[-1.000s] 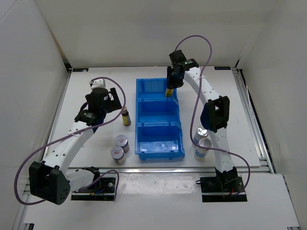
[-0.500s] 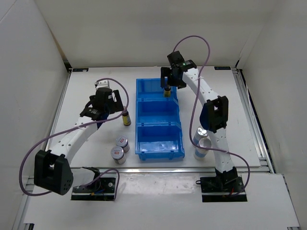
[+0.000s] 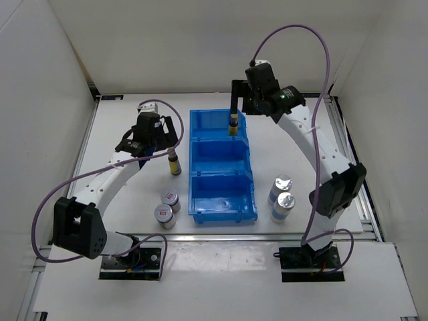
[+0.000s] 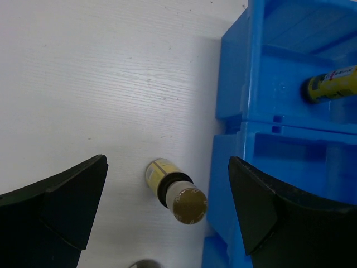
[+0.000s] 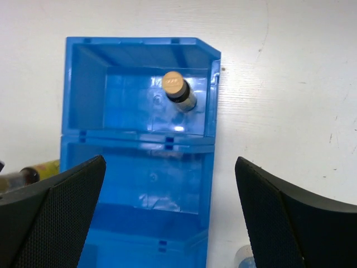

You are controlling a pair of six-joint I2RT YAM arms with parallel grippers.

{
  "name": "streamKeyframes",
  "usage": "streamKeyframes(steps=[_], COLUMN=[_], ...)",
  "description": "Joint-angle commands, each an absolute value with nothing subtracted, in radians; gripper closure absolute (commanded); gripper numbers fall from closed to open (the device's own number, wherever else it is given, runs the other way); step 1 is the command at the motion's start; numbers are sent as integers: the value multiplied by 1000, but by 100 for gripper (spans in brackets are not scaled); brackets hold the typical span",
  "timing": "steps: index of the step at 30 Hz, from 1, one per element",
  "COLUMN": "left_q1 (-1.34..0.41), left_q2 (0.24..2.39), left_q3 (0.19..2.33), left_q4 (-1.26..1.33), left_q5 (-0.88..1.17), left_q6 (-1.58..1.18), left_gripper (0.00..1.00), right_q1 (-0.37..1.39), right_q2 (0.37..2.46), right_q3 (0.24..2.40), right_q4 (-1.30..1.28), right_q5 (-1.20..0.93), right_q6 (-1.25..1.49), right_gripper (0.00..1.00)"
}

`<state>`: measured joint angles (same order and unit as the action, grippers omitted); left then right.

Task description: Organize the condiment bottles

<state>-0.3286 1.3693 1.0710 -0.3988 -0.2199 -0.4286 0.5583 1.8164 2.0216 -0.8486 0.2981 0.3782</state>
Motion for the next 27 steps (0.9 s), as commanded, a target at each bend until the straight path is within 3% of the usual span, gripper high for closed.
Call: streamKeyframes(steps=[1,7,15,20,24,25,27], left_q1=[-336,-345,-365,-376,-376,-376,-376], left_q2=[1364,1399,1460,1479,1489,1489,1489], left_q3=[1112,1121,1121,1121,1132,1132,1132], left_q4=[-408,-408,-440,-440,-440,-440,-440], left_q5=[-192,-114,-94,-152,-152,-152,-140], left_q6=[-457,-434,-416,-416,-416,-416,-416], left_gripper=[0,0,14,17,29,38,45], right_q1=[595,604,604,604,627,627,652], right_q2=[1816,1825,1825,1773,1755,1755,1746], right_q3=[1963,1913,1878,1795,1734,1723,1686], right_q4=[-801,-824,-868,-879,-870,-870,-870], right_q5=[347,347,328,316,298,311,321], right_q6=[388,397,407,440,449,449,460], right_gripper=[0,0,0,0,0,0,0])
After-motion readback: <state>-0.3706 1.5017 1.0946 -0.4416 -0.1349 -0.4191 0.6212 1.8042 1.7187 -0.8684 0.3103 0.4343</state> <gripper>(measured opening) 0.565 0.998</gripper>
